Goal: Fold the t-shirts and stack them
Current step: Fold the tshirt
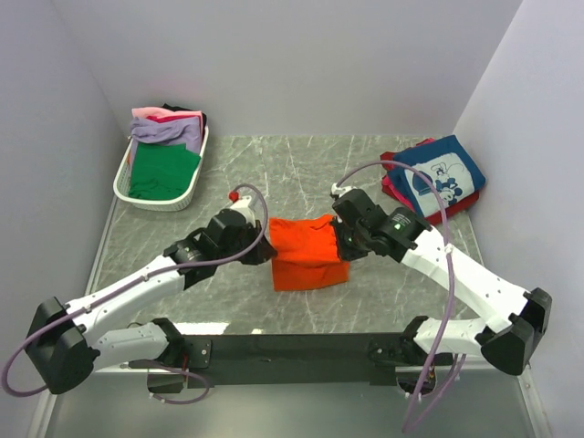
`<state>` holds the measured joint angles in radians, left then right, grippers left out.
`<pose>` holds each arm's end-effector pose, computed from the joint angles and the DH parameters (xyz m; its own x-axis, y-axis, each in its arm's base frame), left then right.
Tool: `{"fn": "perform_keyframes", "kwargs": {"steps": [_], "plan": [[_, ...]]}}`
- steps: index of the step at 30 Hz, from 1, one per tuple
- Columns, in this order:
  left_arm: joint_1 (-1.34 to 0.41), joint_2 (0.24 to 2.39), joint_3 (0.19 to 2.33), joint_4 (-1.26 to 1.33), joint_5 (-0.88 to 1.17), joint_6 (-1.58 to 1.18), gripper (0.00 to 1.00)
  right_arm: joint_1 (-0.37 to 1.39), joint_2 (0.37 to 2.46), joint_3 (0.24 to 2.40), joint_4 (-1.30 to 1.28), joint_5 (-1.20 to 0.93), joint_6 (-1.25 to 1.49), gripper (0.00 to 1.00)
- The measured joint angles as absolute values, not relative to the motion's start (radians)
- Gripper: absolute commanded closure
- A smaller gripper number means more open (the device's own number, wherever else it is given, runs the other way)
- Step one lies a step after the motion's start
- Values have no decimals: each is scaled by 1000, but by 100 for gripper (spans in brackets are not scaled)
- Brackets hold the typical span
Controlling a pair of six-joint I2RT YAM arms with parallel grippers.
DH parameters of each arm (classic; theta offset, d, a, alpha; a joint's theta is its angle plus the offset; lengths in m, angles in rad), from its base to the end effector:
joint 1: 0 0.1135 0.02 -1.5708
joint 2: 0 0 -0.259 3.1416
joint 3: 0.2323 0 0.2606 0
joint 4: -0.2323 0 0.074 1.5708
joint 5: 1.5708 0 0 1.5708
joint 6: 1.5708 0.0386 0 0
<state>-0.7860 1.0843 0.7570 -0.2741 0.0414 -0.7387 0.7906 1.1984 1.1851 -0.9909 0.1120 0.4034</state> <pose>0.1764 -0.1788 0.2540 -0.7878 -0.1632 -0.5939 0.2713 0.7737 -0.5725 0.1722 0.1679 0.3166 -0.8066 -0.2604 -0.5307 -0.3778 0.9175 0.1240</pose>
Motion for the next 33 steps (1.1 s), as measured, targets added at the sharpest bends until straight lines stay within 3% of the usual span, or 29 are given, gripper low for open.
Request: {"fn": "perform_keyframes", "kwargs": {"steps": [12,33], "plan": [[-681,1242,850,-206,93,-640,100,696,1296,1237,-912,142,333,100],[-567,1587,984,-139,163,-534,99,539,1690,1295,-714,102,241,100]]}}
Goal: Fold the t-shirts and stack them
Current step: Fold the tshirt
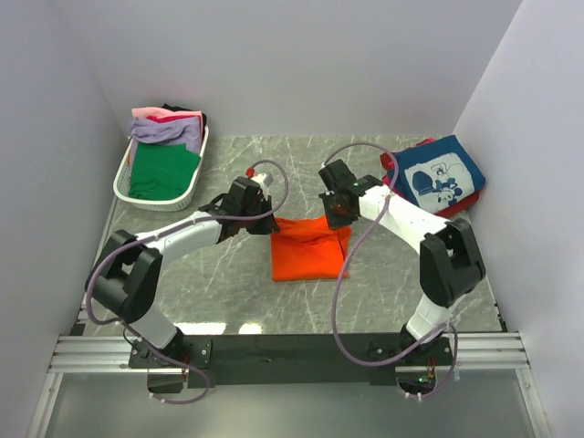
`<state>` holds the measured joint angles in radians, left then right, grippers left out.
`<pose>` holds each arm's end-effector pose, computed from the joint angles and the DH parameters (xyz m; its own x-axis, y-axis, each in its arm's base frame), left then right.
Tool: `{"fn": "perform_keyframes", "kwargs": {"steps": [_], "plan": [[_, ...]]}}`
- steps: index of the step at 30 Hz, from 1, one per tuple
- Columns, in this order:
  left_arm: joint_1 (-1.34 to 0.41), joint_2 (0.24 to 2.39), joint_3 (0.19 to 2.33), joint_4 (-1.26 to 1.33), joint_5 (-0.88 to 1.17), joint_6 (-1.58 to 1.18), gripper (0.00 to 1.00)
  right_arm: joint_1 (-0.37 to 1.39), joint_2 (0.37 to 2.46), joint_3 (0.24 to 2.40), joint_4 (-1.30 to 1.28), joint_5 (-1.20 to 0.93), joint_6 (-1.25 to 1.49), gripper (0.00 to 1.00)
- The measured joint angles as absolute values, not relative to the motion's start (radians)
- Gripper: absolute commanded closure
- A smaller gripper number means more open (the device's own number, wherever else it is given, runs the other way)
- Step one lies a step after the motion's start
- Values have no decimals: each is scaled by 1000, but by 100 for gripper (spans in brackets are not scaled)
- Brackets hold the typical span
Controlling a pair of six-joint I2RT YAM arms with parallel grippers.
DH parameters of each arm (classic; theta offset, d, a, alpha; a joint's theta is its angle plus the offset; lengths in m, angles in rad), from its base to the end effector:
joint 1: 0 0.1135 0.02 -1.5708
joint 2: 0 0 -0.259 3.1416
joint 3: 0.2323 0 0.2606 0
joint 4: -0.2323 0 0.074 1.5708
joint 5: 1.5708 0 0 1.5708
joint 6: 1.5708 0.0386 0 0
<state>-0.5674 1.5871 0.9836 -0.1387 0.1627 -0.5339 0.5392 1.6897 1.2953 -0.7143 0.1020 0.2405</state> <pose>0.2915 -0.1932 0.2022 -0.8118 -0.0781 -0.5787 0.2531 0.8460 -0.4693 0.3092 0.1804 0.2280 -0.8584 -0.2375 -0.4547 -0.2753 0.9612 0.0177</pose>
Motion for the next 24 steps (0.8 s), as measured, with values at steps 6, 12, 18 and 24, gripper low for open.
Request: {"fn": "perform_keyframes", "kwargs": {"steps": [6,12,18,24], "plan": [[-543,1650,1027,-131,172,-518,92,515,1774,1359,-697,105,240,100],[-521,1694,1081,-132,162,-500,50,483,1833,1430,-688,110,250,68],[-507,1699,1185,-149,106,-492,28,430,1824,1448,-674,147,269,33],[-503,1619,1206,-141,80,-493,24,407,1696,1423,-648,163,273,33]]}}
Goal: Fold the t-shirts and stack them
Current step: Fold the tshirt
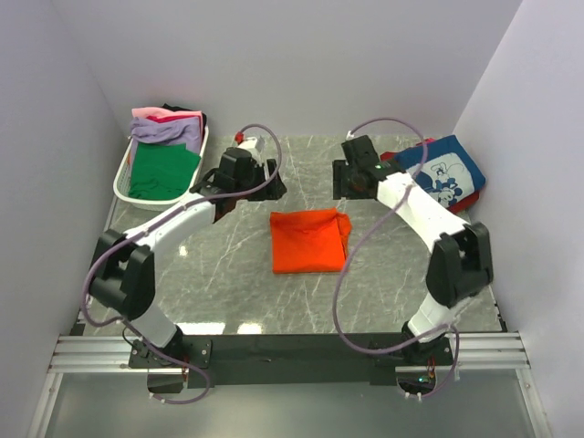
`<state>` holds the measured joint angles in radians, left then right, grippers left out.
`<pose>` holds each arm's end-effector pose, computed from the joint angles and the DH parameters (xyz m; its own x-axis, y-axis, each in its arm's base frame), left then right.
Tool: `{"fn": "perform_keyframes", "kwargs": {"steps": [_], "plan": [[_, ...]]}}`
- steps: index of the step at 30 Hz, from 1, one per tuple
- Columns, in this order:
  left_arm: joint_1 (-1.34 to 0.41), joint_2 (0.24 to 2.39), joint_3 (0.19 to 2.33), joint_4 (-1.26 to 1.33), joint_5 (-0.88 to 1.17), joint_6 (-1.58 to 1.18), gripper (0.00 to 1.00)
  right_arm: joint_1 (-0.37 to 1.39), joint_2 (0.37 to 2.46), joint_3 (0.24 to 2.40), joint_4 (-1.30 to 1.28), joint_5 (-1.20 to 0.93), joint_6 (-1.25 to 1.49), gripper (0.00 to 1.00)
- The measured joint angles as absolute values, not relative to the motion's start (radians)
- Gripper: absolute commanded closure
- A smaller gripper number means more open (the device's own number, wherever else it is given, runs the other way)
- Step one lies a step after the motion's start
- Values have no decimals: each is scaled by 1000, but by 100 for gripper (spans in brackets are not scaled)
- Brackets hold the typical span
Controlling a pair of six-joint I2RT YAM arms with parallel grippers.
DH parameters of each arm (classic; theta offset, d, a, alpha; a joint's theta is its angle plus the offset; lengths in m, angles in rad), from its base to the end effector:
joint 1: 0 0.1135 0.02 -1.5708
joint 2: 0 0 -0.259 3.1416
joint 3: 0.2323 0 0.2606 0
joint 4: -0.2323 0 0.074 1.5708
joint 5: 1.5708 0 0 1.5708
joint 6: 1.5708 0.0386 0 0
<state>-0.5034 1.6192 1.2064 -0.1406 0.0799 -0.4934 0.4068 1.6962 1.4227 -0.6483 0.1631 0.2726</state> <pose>0.3354 -0.1882 0.2663 -0.6614 -0.1747 -0.7294 0.2579 0.8602 -0.4399 0.3519 0.1448 0.2704 -0.7855 -0.0491 -0.6169 -0.0922 0.9950 0.0381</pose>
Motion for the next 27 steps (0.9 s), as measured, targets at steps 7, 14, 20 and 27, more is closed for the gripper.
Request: {"fn": "perform_keyframes", "kwargs": {"steps": [7,14,20,27], "plan": [[-506,1528,1056,-44,173,-542,26,408,1560,1296,-547,-23,286,41],[-524,1609,1004,6,289,-591,26,457,1699,1283,-524,-175,294,43],[-535,1715,1035,27,349,-600,26,481,1824,1332,-532,-220,294,43],[-536,1838,1114,27,361,-614,26,480,1920,1432,-531,-189,298,43]]}}
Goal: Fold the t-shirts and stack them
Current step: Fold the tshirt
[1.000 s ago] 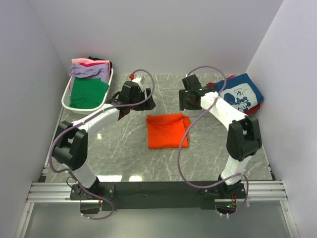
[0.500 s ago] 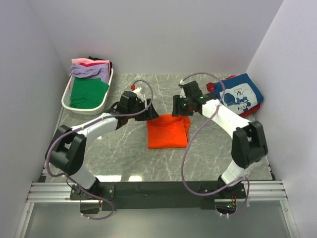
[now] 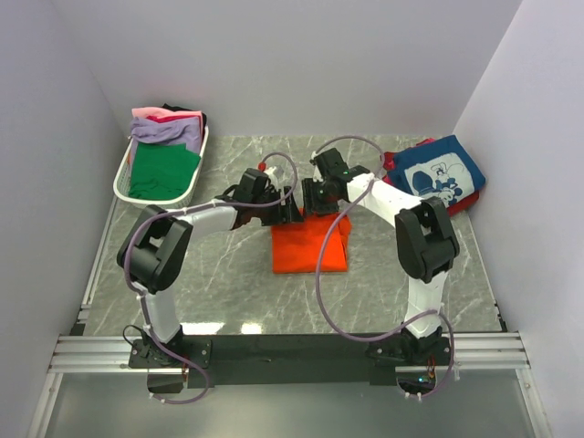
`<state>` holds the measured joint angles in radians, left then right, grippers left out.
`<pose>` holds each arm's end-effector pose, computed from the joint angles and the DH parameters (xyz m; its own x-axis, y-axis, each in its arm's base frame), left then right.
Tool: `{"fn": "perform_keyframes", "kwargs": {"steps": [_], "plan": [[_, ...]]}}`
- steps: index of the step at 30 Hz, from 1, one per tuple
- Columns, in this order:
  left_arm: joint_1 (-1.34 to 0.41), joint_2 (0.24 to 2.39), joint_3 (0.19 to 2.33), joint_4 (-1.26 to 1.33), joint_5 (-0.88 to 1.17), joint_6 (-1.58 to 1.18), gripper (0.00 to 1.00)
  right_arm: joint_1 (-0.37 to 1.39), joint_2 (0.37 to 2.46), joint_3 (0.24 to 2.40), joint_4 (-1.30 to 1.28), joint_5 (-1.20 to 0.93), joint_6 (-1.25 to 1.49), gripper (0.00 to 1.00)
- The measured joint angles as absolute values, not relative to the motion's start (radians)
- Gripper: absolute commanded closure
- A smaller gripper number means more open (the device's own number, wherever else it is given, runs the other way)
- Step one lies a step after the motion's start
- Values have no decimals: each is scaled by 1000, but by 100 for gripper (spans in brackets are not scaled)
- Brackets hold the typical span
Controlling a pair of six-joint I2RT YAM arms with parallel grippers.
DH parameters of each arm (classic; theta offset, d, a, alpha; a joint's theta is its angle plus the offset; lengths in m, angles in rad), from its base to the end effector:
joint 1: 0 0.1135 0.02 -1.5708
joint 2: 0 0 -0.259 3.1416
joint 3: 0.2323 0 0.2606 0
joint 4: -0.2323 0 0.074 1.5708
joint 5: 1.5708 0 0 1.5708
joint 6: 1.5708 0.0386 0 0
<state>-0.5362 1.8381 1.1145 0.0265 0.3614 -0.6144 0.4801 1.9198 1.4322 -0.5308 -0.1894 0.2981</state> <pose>0.3391 -0.2174 0.1697 -0.8608 -0.1157 -0.4956 0.2628 0.7330 -0.6275 0.3687 0.2002 0.1958 -0.8807 -0.1334 -0.4545 -0.2956 0.9045 0.3073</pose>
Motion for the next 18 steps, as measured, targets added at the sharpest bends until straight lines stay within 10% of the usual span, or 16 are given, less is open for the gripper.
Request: {"fn": "perform_keyframes", "kwargs": {"steps": [18], "plan": [[-538,1864,1185,2,248,-599,26,473,1969,1456,-516,-70,322,36]]}}
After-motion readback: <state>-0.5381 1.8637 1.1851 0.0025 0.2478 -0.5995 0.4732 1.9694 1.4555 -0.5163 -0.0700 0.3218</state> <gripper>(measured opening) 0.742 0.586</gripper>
